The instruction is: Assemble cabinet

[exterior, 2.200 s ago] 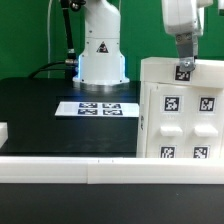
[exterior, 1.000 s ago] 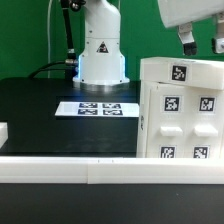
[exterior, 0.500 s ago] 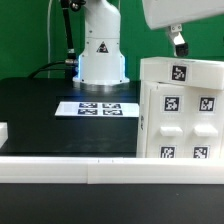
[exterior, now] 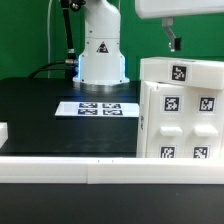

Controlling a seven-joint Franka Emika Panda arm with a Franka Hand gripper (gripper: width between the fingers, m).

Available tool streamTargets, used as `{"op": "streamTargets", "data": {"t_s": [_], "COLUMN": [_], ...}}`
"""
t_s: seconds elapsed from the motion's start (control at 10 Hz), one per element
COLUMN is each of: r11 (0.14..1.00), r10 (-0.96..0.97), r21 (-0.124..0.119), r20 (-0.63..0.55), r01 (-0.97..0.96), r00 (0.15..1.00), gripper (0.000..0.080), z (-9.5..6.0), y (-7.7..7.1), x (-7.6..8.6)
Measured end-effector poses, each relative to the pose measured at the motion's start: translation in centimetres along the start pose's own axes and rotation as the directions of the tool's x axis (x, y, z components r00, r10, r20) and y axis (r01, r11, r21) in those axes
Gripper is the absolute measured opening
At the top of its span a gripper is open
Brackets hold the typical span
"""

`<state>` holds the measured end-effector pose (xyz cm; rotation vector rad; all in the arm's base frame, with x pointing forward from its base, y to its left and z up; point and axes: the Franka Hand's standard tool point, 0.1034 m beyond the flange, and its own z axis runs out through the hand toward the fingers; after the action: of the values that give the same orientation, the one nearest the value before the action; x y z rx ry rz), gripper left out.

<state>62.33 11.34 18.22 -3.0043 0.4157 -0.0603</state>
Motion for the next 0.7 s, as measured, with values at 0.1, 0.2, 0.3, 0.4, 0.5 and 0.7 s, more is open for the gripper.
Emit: {"op": "streamTargets", "data": {"t_s": [0.1, 0.2, 0.3, 0.4, 0.5, 0.7], "r11": [0.999, 0.992, 0.979, 0.952, 0.908, 0.79], "r10": [-0.054, -0.126, -0.204, -0.305, -0.418, -0.613], "r21": [0.003, 0.001, 0.0, -0.002, -0.006, -0.009], "r20": [0.001, -0.001, -0.001, 0.0, 0.005, 0.018], "r01": [0.054, 0.126, 0.204, 0.305, 0.418, 0.613], "r00": [0.999, 0.992, 0.979, 0.952, 0.908, 0.79], "gripper": [0.0797, 0.0797, 0.0797, 0.0797, 0.0797, 0.0797], "z": [-0.03, -0.03, -0.03, 0.01, 0.23, 0.83], "y": [0.09, 0.2, 0.22, 0.27, 0.34, 0.45], "x": [0.09, 0.15, 0.16, 0.13, 0.02, -0.17]}}
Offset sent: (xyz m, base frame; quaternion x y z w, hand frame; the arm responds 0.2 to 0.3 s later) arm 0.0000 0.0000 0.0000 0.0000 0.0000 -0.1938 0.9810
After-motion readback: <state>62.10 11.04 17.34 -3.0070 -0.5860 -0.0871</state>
